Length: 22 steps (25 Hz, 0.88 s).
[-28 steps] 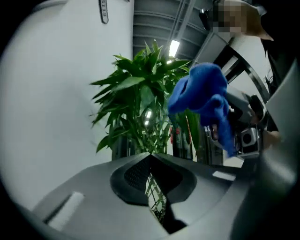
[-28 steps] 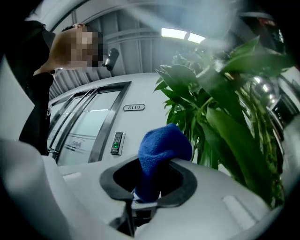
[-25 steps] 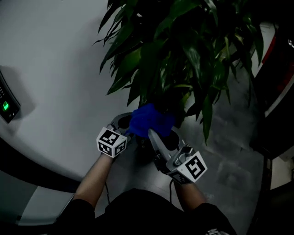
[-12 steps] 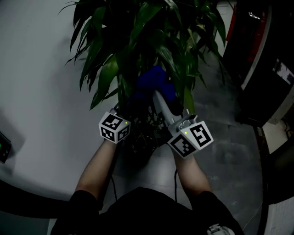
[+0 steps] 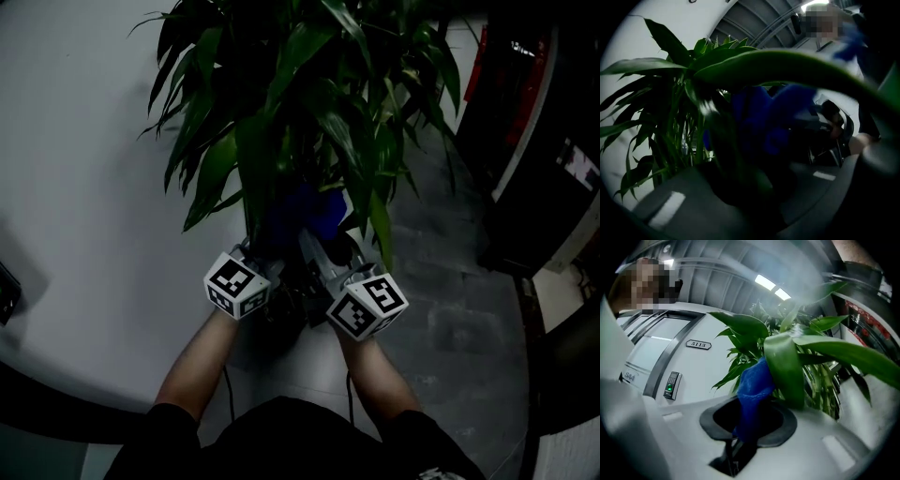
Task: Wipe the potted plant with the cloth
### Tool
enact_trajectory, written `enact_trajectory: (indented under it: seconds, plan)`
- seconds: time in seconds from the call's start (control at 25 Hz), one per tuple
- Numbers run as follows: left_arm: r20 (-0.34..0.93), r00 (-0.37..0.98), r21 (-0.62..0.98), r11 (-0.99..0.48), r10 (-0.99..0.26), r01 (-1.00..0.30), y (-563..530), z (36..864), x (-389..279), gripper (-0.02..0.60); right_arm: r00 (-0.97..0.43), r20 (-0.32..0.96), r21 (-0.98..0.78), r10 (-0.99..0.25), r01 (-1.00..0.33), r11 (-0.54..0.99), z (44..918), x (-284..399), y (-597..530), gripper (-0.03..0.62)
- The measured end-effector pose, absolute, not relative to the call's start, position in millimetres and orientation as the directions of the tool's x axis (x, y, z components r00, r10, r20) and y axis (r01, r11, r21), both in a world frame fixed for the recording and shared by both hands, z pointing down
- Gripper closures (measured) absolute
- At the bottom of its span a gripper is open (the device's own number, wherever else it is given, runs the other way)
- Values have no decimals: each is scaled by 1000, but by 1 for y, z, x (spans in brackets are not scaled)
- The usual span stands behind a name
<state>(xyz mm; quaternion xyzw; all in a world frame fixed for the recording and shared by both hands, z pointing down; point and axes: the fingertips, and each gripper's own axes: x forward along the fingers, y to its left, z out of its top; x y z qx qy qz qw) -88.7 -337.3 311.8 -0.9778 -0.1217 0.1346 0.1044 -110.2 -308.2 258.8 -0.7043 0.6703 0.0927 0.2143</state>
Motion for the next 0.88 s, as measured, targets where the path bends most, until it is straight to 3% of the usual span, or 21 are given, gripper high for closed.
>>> enact_trajectory:
  seconds: [0.48, 0.88]
  plan:
    - [-237, 948, -205, -965, 213, 165, -328, 335, -108, 571, 10, -397, -287, -918, -951, 114, 293, -123, -294, 508]
    - [-149, 977, -131, -982, 153, 134, -328, 381, -113, 571, 18, -329, -328, -944, -940, 96, 334, -124, -288, 508]
